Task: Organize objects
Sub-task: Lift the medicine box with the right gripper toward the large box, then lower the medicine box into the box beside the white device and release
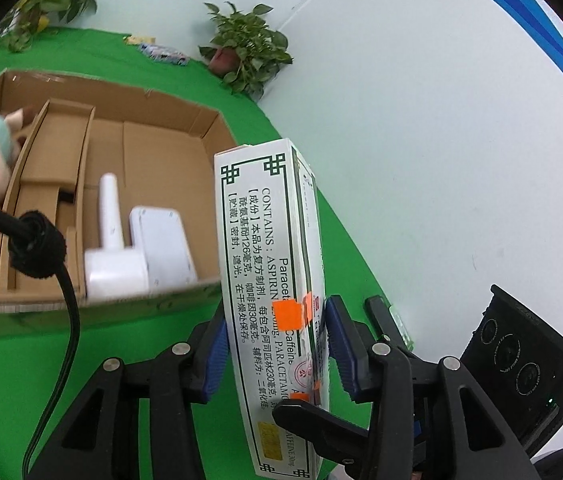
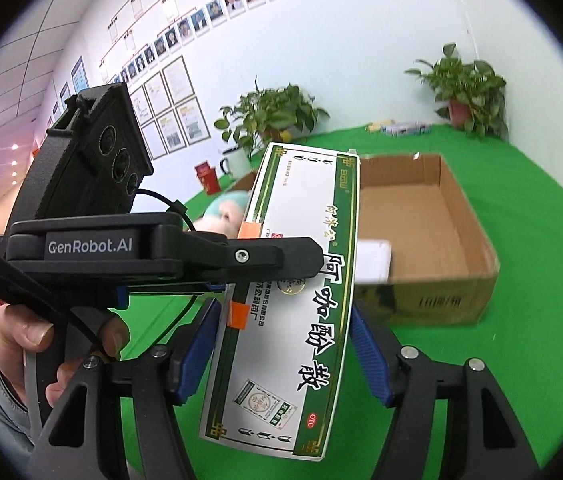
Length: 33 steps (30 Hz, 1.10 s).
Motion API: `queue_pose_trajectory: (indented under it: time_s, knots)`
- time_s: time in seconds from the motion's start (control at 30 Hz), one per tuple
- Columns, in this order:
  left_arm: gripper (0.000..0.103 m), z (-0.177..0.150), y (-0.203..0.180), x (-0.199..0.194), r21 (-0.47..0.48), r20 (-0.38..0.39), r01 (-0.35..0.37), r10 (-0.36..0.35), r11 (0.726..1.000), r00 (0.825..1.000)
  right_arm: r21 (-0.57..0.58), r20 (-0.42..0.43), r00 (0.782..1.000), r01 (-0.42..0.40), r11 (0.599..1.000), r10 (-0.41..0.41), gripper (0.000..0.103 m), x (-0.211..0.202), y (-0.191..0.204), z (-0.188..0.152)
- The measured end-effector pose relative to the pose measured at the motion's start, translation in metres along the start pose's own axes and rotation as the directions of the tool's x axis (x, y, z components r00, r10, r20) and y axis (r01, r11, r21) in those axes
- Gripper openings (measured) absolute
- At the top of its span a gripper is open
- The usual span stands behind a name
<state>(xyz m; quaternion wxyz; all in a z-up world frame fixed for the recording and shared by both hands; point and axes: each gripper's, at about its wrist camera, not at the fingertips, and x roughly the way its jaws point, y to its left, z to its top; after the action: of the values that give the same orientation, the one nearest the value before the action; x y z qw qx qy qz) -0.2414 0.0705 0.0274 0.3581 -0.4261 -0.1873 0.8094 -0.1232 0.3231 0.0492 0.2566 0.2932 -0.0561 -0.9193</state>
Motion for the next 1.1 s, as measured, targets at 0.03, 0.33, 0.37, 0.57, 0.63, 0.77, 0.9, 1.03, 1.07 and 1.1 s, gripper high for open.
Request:
queue_pose_trajectory:
  time_s: [0.03,0.33,0.37,0.57,0.63,0.77,0.9,1.03,1.07,1.1]
  knots:
    - [0.043,0.001,-0.029,0.004,0.01,0.002,-0.002,0.002,1.0,1.0,-0.005,0.007,1.0,0.005,1.0,-0.005,0.064,0.001,-0.002,0.005]
    - [0.043,0.057,-0.084,0.012,0.086,0.009,-0.043,0.042,0.995,0.999,-0.012,0.049,0.999,0.008,1.0,-0.007,0.064,0.02,-0.022,0.043]
    - [0.043,0.065,-0.089,0.018,0.084,0.009,-0.044,0.043,0.995,0.999,-0.012,0.05,0.999,0.006,1.0,-0.006,0.064,0.024,-0.026,0.048]
    - [0.043,0.096,-0.092,0.042,0.069,-0.006,-0.058,0.058,0.996,0.998,-0.006,0.026,1.0,-0.008,1.0,0.008,0.064,0.042,-0.044,0.065]
    - [0.043,0.1,-0.088,0.048,0.062,-0.017,-0.062,0.063,0.996,0.998,0.0,0.009,1.0,-0.01,1.0,0.01,0.064,0.046,-0.049,0.068]
    - [0.043,0.118,-0.067,0.077,0.008,-0.045,-0.05,0.051,0.999,0.998,0.007,-0.046,0.999,-0.008,1.0,0.008,0.064,0.06,-0.064,0.075]
    - [0.043,0.121,-0.046,0.097,-0.045,-0.081,-0.042,0.039,0.998,0.996,0.02,-0.12,0.993,-0.003,1.0,0.006,0.064,0.078,-0.079,0.082]
    - [0.043,0.116,-0.023,0.122,-0.092,-0.127,-0.061,0.049,0.994,0.991,0.06,-0.217,0.976,-0.013,0.998,0.026,0.064,0.101,-0.1,0.08]
    - [0.043,0.114,-0.015,0.131,-0.108,-0.146,-0.066,0.05,0.992,0.988,0.071,-0.236,0.971,-0.014,0.997,0.031,0.064,0.106,-0.103,0.078]
    - [0.043,0.113,-0.011,0.136,-0.119,-0.156,-0.07,0.051,0.99,0.986,0.082,-0.252,0.967,-0.014,0.997,0.035,0.064,0.11,-0.107,0.076]
